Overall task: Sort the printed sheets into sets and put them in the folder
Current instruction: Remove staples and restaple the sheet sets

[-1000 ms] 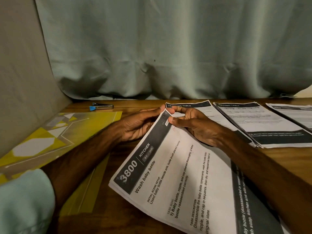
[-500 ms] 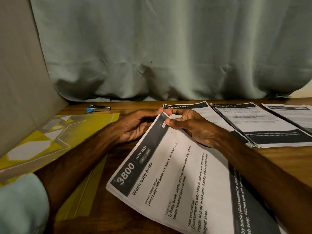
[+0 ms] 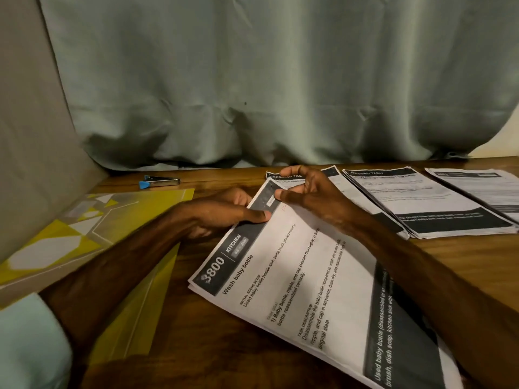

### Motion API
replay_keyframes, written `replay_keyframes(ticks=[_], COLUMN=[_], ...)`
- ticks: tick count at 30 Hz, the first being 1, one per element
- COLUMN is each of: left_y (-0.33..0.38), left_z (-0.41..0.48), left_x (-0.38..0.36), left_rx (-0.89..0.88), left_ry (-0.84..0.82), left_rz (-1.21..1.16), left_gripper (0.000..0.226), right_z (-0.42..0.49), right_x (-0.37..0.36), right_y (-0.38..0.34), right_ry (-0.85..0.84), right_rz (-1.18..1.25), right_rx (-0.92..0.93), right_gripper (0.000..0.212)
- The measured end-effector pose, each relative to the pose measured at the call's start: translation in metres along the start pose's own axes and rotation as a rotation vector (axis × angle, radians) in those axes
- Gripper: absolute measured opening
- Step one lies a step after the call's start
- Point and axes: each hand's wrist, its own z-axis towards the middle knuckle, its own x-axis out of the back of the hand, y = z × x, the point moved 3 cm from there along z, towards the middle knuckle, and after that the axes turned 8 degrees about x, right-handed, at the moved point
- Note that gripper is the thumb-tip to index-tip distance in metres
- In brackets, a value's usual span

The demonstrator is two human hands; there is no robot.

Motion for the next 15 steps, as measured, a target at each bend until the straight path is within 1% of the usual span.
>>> replay_keyframes(ticks=[3,5,7,9,10,11,14,15], left_y=[0.002,0.005,0.01,0.012,0.012,0.012,0.007,0.004], left_z=[-0.001,-0.005,-0.011,-0.016,-0.017,-0.021,-0.026,-0.025], left_x=[-0.002,0.003,0.012,0.026,0.034,0.041,0.055,0.058], left_rx=[-0.041,-0.078,-0.146,-0.208,-0.232,-0.256,-0.265,-0.271], left_ry=[0.014,0.067,0.138,0.226,0.26,0.286,0.345,0.359], left_rz=[-0.01,-0.023,-0.049,-0.068,-0.086,-0.109,-0.141,-0.167], left_gripper=[0.026,0.027,0.026,0.026,0.028,0.035,0.087,0.097], right_z=[-0.007,-0.016,-0.03,-0.05,-0.06,-0.071,-0.096,-0.101], right_x=[0.006,0.021,0.045,0.075,0.089,0.101,0.121,0.118], right_y=[-0.011,-0.023,-0.036,-0.047,-0.049,-0.051,-0.036,-0.029], right_ry=[0.018,-0.025,-0.076,-0.042,0.016,0.087,0.27,0.299], right_rz=[-0.032,-0.194,-0.38,-0.402,-0.368,-0.317,0.025,0.134], right_rx=[0.012,-0.017,-0.062,-0.09,-0.088,-0.087,-0.143,-0.167], right_gripper=[0.036,0.038,0.034,0.026,0.024,0.024,0.032,0.035])
